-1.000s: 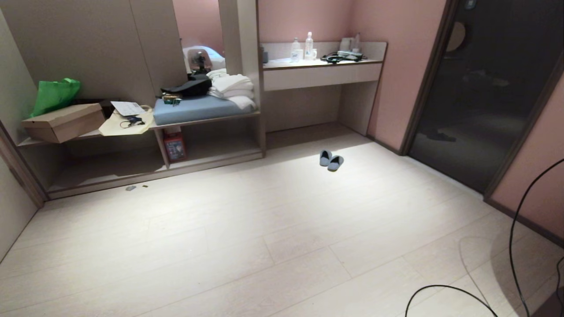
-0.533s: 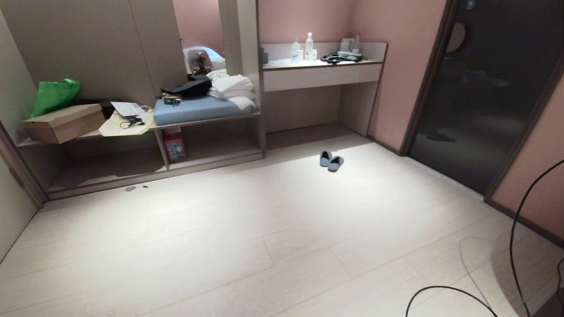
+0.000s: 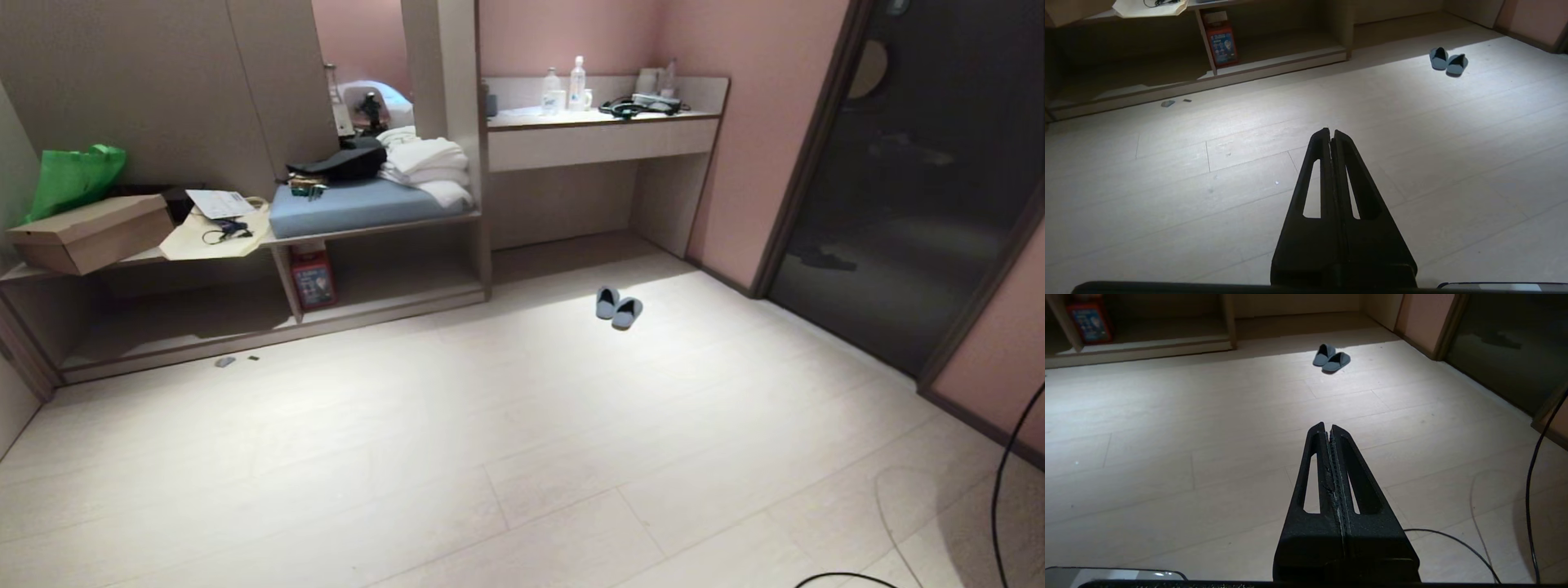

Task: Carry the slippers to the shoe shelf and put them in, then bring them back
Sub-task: Pick up the slippers on the floor

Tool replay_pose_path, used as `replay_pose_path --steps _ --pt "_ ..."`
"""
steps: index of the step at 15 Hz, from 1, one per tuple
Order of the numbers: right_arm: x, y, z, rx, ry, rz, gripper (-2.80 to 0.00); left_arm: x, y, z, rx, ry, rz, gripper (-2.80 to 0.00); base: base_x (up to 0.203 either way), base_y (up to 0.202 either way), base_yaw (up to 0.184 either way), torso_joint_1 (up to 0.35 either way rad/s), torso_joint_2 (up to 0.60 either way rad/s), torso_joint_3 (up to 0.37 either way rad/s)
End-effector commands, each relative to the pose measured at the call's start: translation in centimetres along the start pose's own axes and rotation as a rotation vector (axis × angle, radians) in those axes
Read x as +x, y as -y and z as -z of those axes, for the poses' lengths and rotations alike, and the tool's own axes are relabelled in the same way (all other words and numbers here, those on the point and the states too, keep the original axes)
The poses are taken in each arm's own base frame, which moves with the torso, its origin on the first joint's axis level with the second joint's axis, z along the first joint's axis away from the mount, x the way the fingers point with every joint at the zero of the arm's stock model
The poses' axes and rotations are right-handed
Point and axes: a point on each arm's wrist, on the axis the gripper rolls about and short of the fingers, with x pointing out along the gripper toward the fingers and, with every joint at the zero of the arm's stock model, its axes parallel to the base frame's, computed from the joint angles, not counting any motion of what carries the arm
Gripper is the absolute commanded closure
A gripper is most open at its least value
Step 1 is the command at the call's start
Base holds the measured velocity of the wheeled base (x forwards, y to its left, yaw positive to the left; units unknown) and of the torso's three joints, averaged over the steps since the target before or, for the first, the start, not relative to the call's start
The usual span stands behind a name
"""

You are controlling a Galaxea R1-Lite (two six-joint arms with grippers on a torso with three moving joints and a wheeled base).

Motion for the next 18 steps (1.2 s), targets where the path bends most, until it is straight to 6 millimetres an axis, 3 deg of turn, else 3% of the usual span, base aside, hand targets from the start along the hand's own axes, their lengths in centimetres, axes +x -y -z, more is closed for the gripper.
replay_pose_path --steps 1,18 --pt "0.01 0.00 -0.01 -0.001 0.000 -0.001 0.00 0.01 0.00 -0.01 0.000 0.000 0.000 0.00 0.194 0.000 -0.002 0.002 0.00 -0.002" --pt "0.01 0.00 -0.01 -0.002 0.000 -0.001 0.00 0.01 0.00 0.01 -0.006 -0.002 0.000 0.00 0.197 0.000 0.000 0.004 0.00 0.001"
